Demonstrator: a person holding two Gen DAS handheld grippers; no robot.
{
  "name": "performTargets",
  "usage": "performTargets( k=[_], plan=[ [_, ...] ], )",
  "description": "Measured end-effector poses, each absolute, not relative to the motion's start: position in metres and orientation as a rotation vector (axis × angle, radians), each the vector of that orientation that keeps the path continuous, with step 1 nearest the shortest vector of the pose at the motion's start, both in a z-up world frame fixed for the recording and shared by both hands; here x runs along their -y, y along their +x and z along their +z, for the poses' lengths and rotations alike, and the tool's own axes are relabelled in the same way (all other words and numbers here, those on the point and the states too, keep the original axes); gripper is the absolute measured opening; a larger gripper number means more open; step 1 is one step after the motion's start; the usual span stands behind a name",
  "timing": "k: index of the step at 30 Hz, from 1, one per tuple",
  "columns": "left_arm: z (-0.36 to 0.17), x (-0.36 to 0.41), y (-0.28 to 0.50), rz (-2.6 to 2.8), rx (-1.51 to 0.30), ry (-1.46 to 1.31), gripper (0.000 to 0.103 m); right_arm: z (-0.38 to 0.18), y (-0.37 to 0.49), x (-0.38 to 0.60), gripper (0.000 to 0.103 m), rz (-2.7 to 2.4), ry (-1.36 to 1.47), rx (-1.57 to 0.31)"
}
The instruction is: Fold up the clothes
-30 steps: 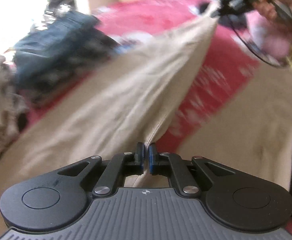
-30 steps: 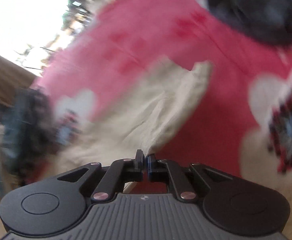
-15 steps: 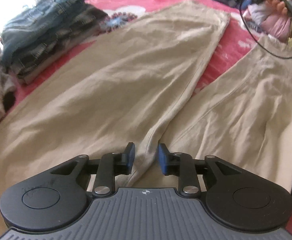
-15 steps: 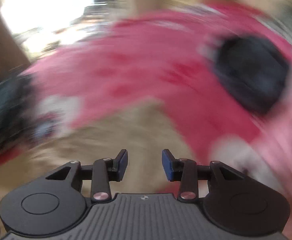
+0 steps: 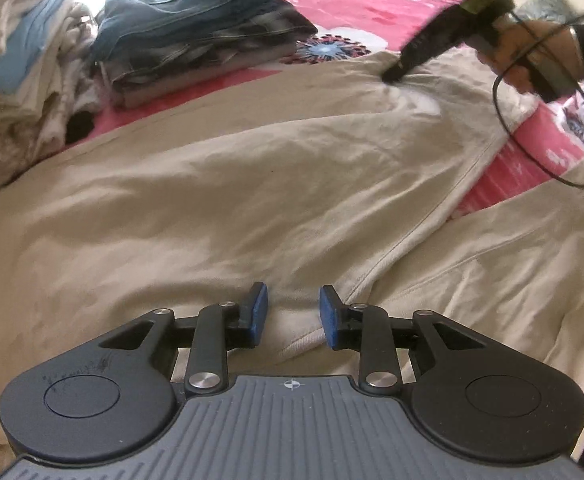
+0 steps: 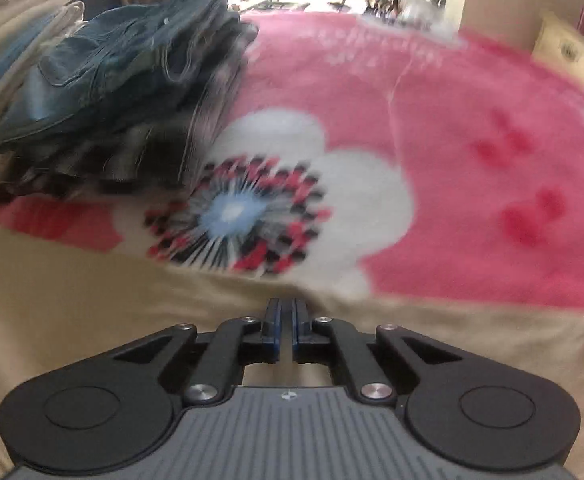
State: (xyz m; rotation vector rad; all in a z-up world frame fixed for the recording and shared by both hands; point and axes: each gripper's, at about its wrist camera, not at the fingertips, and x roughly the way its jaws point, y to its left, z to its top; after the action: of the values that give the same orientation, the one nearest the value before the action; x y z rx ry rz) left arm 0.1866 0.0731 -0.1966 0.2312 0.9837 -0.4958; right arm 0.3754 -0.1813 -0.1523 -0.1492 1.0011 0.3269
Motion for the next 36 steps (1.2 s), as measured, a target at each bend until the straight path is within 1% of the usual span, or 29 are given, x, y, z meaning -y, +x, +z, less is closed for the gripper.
performTargets(
  k=[3,5,6,9,10,11,12,13,14,15,17,19,21,23,24,26,28,29,34,36],
  plan=[
    [-0.186,-0.084,0.186,-0.497,-0.987,0.187,0.028,-0.128,0.348,0.157,0.009,0.543,-0.168,-0.954],
    [-0.177,-0.095,0.188,-0.475,-0.964,0.150,0.028,-0.124,0.334,0.133,0.009,0.688,-0.207,-0.935],
    [-0.173,-0.103,0.190,-0.453,-0.949,0.128,0.029,-0.127,0.331,0.122,0.009,0.738,-0.225,-0.928],
    [-0.179,-0.124,0.201,-0.375,-0.968,0.058,0.029,-0.164,0.345,0.095,0.008,0.698,-0.317,-0.961],
    [-0.184,-0.129,0.204,-0.357,-0.990,0.045,0.029,-0.178,0.352,0.093,0.003,0.646,-0.349,-0.977],
    [-0.189,-0.131,0.203,-0.356,-1.001,0.046,0.029,-0.183,0.361,0.098,0.000,0.621,-0.305,-0.988],
    [-0.193,-0.131,0.201,-0.362,-1.002,0.053,0.029,-0.185,0.369,0.104,0.000,0.606,-0.239,-0.997],
    [-0.197,-0.132,0.199,-0.368,-1.003,0.060,0.029,-0.179,0.371,0.105,0.000,0.584,-0.227,-0.983],
    [-0.196,-0.132,0.198,-0.383,-1.005,0.071,0.030,-0.171,0.370,0.105,0.006,0.559,-0.231,-0.962],
    [-0.193,-0.131,0.197,-0.402,-1.009,0.083,0.030,-0.162,0.364,0.104,0.009,0.554,-0.242,-0.935],
    [-0.183,-0.137,0.203,-0.413,-1.012,0.087,0.030,-0.146,0.359,0.104,0.009,0.622,-0.184,-0.932],
    [-0.172,-0.143,0.209,-0.417,-1.015,0.086,0.030,-0.139,0.346,0.093,0.009,0.713,-0.242,-0.917],
    [-0.162,-0.153,0.216,-0.389,-0.986,0.078,0.031,-0.149,0.340,0.083,0.009,0.744,-0.314,-0.923],
    [-0.159,-0.163,0.226,-0.329,-0.956,0.053,0.031,-0.175,0.347,0.081,0.007,0.678,-0.326,-0.980],
    [-0.162,-0.167,0.232,-0.292,-0.952,0.050,0.032,-0.184,0.351,0.085,0.004,0.658,-0.285,-0.983],
    [-0.175,-0.174,0.248,-0.213,-0.954,0.058,0.033,-0.191,0.359,0.095,0.003,0.634,-0.182,-0.986],
    [-0.199,-0.178,0.261,-0.163,-1.008,0.074,0.035,-0.178,0.354,0.107,0.006,0.591,-0.162,-0.973],
    [-0.202,-0.178,0.262,-0.163,-1.010,0.081,0.035,-0.172,0.351,0.113,0.007,0.568,-0.157,-0.964],
    [-0.191,-0.171,0.256,-0.147,-1.009,0.105,0.036,-0.145,0.335,0.208,0.007,0.251,-0.066,-0.964],
    [-0.190,-0.167,0.259,-0.130,-1.022,0.119,0.036,-0.150,0.341,0.258,0.009,0.078,-0.027,-1.005]
  ],
)
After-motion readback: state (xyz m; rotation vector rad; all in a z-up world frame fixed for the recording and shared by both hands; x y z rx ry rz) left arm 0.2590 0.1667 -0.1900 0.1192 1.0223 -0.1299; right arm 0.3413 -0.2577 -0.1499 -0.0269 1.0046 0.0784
